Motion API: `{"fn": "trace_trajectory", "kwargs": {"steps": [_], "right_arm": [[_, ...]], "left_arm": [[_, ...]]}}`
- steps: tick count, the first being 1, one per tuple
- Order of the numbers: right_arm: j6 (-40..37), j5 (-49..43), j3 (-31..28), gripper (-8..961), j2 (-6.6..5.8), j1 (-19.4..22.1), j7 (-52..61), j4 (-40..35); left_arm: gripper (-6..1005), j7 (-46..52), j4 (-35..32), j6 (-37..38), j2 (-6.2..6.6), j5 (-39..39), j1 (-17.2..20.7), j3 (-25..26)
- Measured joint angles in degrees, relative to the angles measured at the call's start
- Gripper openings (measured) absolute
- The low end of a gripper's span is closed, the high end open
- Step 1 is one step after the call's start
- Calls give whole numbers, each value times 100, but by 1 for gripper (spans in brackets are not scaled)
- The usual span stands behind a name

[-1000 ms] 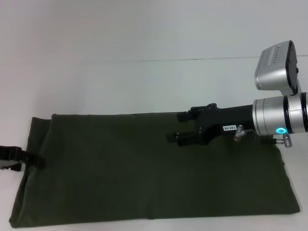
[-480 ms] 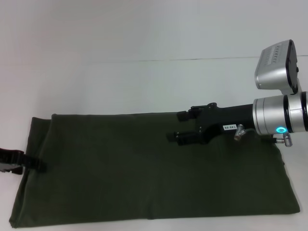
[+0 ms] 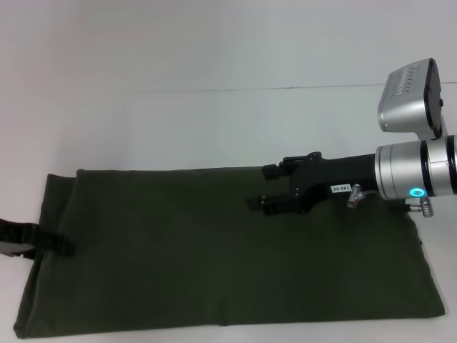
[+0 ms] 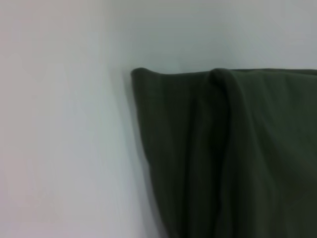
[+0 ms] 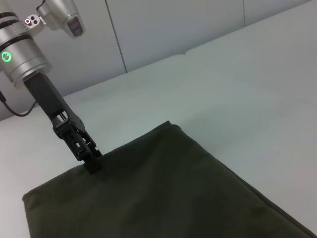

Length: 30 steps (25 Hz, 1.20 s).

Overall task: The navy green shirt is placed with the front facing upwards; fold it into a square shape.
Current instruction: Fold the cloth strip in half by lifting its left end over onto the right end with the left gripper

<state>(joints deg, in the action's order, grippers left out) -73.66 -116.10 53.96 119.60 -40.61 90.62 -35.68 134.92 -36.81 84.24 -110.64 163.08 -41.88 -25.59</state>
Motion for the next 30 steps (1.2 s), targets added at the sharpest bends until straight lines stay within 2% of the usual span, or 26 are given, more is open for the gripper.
{"fn": "trace_trajectory", "kwargs": {"steps": [10, 28, 30], "right_arm": [[-11, 0, 0, 796, -10, 0, 0, -29], [-74, 3, 0, 796, 7, 0, 0, -70], [-89, 5, 0, 796, 4, 2, 9, -91]], "left_arm": [[832, 0, 140, 140, 41, -203, -56, 24], [777, 98, 137, 8, -19, -218, -82, -163], [736, 77, 105, -5, -40, -231, -81, -161]]}}
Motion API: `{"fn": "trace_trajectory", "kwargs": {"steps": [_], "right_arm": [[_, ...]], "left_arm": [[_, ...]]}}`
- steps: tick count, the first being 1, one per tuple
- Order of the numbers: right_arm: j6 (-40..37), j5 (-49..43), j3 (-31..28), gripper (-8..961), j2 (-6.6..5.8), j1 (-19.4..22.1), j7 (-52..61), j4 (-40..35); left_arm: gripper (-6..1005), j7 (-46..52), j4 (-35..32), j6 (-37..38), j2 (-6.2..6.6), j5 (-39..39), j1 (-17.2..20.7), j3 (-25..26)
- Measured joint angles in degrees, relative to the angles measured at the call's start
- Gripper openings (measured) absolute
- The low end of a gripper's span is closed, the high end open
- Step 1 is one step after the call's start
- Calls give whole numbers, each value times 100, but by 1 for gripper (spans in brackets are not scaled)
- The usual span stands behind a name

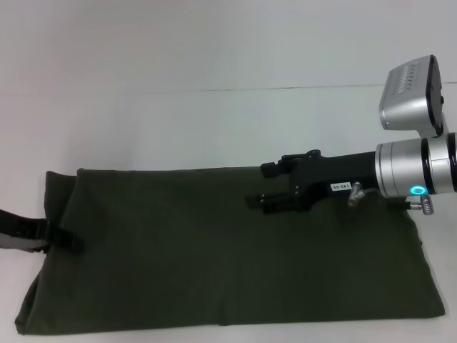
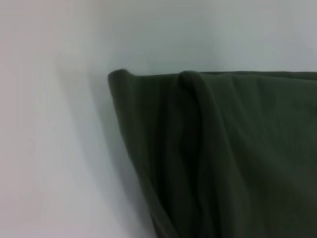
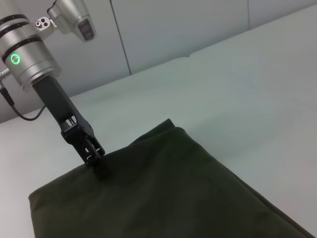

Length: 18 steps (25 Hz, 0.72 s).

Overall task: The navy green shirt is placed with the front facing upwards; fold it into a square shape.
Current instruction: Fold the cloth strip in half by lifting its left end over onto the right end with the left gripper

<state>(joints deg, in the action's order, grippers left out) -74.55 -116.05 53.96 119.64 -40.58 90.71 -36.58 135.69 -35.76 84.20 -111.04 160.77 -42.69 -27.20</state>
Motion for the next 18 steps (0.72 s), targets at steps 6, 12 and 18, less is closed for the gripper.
{"fn": "trace_trajectory", "kwargs": {"steps": [6, 12, 18], "right_arm": [[-67, -1, 0, 796, -4, 17, 90, -58], [-69, -4, 0, 796, -4, 22, 93, -60], [-70, -5, 0, 796, -4, 8, 73, -59]], "left_arm": [[613, -55, 9, -11, -23, 38, -5, -21], [310, -45, -12, -7, -62, 26, -5, -149], [133, -2, -112, -15, -72, 15, -6, -145]]}}
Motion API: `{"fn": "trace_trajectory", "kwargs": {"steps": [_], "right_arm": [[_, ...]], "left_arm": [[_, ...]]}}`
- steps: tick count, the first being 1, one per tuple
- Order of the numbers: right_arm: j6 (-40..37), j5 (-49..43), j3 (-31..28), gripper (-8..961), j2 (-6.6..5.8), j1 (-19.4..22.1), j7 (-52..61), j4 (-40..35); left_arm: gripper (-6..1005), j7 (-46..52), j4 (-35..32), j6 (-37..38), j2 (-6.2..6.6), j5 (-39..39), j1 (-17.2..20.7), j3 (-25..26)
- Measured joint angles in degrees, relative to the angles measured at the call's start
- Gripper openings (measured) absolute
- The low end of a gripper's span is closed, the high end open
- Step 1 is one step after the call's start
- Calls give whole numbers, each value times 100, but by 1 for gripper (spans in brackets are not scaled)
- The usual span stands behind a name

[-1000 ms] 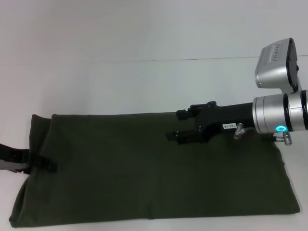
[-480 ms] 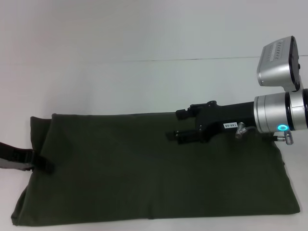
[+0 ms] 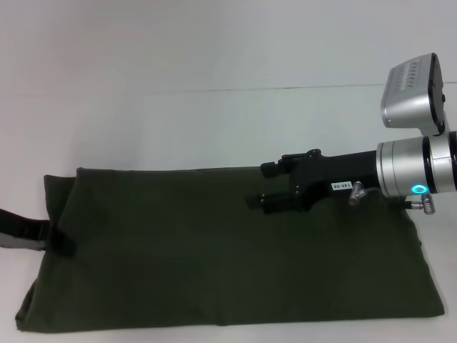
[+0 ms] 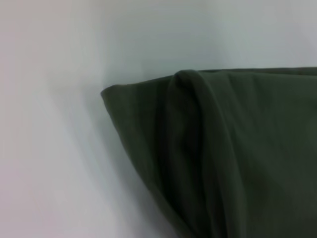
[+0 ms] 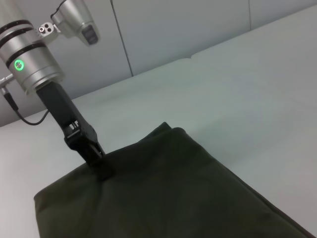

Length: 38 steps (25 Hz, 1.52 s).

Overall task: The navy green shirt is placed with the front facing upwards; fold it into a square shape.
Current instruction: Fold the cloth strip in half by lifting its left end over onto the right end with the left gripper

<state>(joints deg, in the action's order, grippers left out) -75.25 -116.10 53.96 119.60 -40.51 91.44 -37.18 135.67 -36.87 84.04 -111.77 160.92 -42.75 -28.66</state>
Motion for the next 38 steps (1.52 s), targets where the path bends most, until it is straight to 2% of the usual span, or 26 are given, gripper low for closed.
{"fn": "trace_trajectory", "kwargs": {"steps": [12, 19, 22, 26, 30, 33, 38], "right_arm": [[-5, 41, 0, 796, 30, -21, -201, 27], [21, 202, 7, 796, 64, -26, -488, 160], [30, 337, 9, 796, 64, -13, -640, 232], [36, 388, 9, 796, 57, 3, -708, 284], [40, 391, 10, 796, 60, -10, -851, 382], [45, 391, 18, 796, 61, -28, -943, 448], [155, 438, 159, 796, 62, -29, -1104, 580]], "left_arm": [[105, -25, -206, 83, 9, -68, 10, 49], [104, 29, -325, 21, 62, 72, 46, -11], [104, 71, -523, 33, 123, 113, 119, 43], [103, 76, -631, 57, 283, 165, 176, 280], [103, 77, -858, 94, 380, 274, 224, 428], [104, 79, -949, 129, 439, 277, 240, 539], [103, 50, -954, 300, 461, 215, 212, 610]]}}
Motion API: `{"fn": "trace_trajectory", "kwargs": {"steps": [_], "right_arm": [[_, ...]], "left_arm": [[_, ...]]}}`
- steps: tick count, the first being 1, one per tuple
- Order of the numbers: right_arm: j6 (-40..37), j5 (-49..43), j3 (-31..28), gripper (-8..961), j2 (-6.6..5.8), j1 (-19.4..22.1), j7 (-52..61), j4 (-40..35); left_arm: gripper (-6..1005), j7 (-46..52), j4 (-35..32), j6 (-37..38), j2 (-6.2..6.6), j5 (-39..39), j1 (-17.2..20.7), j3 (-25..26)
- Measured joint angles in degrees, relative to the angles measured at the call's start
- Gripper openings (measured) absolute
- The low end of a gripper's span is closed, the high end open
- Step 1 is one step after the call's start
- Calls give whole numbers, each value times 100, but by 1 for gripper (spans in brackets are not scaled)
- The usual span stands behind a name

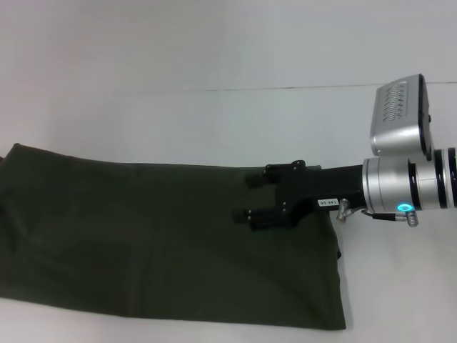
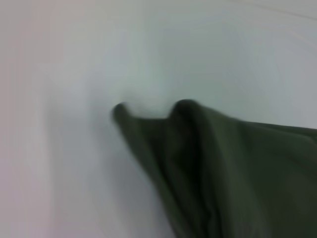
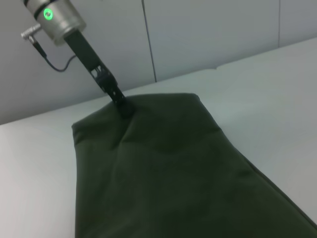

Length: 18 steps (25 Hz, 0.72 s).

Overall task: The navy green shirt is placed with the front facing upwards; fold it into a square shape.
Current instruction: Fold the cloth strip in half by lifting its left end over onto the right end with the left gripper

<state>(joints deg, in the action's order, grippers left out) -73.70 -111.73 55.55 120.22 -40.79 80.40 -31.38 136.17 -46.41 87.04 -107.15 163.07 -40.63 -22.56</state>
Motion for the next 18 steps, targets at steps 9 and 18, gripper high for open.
{"fn": "trace_trajectory", "kwargs": {"steps": [9, 18], "right_arm": [[304, 162, 219, 796, 9, -4, -302, 242], [871, 743, 215, 796, -1, 112, -667, 427]], "left_arm": [[103, -18, -164, 1030, 9, -719, -194, 0], [102, 161, -238, 1870, -147, -1637, -391, -24]]}}
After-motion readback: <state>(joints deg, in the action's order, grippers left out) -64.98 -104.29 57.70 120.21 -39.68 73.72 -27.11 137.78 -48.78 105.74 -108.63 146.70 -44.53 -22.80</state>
